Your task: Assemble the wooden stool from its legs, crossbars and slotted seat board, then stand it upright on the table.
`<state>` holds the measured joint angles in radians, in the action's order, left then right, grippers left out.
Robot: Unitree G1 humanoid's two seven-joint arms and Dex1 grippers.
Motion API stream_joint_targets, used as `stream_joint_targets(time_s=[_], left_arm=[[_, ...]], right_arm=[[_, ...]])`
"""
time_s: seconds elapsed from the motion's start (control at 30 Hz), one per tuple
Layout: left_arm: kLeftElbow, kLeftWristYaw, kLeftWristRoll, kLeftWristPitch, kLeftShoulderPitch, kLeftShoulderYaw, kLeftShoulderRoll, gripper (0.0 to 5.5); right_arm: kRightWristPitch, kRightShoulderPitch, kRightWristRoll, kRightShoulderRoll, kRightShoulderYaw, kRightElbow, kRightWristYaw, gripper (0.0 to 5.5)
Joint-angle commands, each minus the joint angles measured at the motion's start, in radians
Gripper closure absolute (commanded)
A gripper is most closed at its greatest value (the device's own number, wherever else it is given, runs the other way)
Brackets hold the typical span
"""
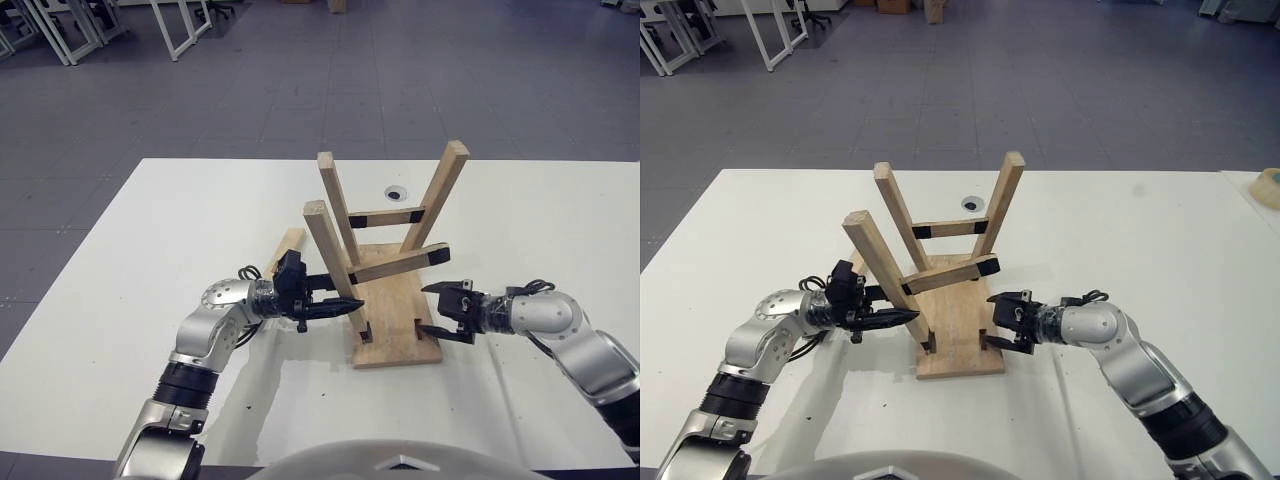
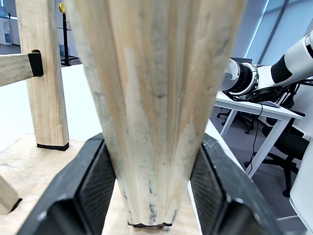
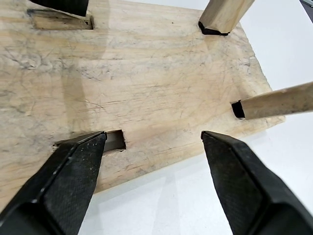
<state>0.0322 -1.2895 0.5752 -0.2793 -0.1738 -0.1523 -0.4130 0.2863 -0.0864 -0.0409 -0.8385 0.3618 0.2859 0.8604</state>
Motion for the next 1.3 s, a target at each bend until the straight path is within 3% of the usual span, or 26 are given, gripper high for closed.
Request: stream_joint_targets(time_s=[0.03, 0.3, 0.83, 1.07, 1.3], left_arm=[[-0.007, -0.011, -0.005, -0.004, -0.024, 0.0, -0.004, 3.45], [0.017, 0.022, -0.024, 0.004, -0.024, -0.019, 0.048, 3.45], [-0.005, 0.0, -0.03, -0.015, -0.002, 0.008, -0.02, 3.45], [-0.046, 0.043, -0.083, 0.003, 0.045, -0.043, -0.005, 3.45], [0.031, 0.141, -0.213, 0.139, 0.033, -0.055, -0.003, 3.46]], right_arm=[[0.026, 0.043, 0.076, -0.008, 0.033, -0.085, -0.005, 1.93], [0.02, 0.048, 0.081, 0.003, 0.043, -0.094, -0.014, 1.93], [0.02, 0.067, 0.087, -0.005, 0.046, -0.098, -0.031, 1.93], [0.018, 0.07, 0.089, -0.005, 0.045, -0.104, -0.04, 1.93], [0.03, 0.084, 0.086, -0.005, 0.047, -0.084, -0.051, 1.93]])
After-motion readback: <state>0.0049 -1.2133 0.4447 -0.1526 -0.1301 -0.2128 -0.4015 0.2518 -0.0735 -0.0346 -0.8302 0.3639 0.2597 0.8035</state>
